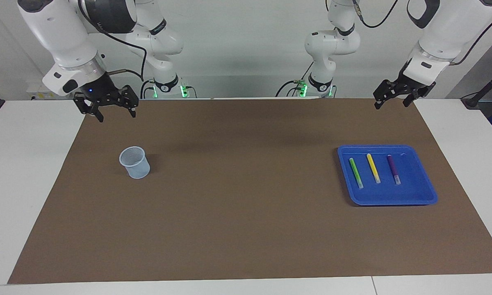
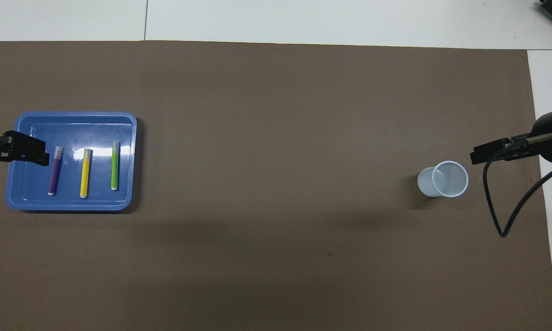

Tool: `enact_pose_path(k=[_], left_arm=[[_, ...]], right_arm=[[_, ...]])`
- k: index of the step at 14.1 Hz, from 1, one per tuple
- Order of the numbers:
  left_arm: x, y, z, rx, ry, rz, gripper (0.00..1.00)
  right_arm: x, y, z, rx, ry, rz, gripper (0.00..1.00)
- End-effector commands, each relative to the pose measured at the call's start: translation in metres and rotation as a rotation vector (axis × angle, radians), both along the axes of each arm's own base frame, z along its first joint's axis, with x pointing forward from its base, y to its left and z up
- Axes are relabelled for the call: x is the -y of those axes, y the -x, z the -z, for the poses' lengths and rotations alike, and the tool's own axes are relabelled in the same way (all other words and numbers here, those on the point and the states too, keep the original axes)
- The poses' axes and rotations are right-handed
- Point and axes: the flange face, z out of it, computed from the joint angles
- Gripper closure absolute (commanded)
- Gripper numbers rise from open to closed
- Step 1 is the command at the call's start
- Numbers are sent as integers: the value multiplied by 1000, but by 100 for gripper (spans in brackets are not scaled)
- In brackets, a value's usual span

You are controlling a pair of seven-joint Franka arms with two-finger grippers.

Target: Transfer and insert pens with both arms

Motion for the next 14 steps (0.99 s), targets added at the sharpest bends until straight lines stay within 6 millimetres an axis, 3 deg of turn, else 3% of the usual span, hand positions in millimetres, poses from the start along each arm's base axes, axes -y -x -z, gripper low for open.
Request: enact_pose_path(k=[1,14], left_arm=[[0,-2,-4,3,1,1,0],[-11,-4,-7,24,4,-17,0]], right_arm=[[0,6,-1,4,-13,-12,0],[0,6,-1,4,-13,-11,0]])
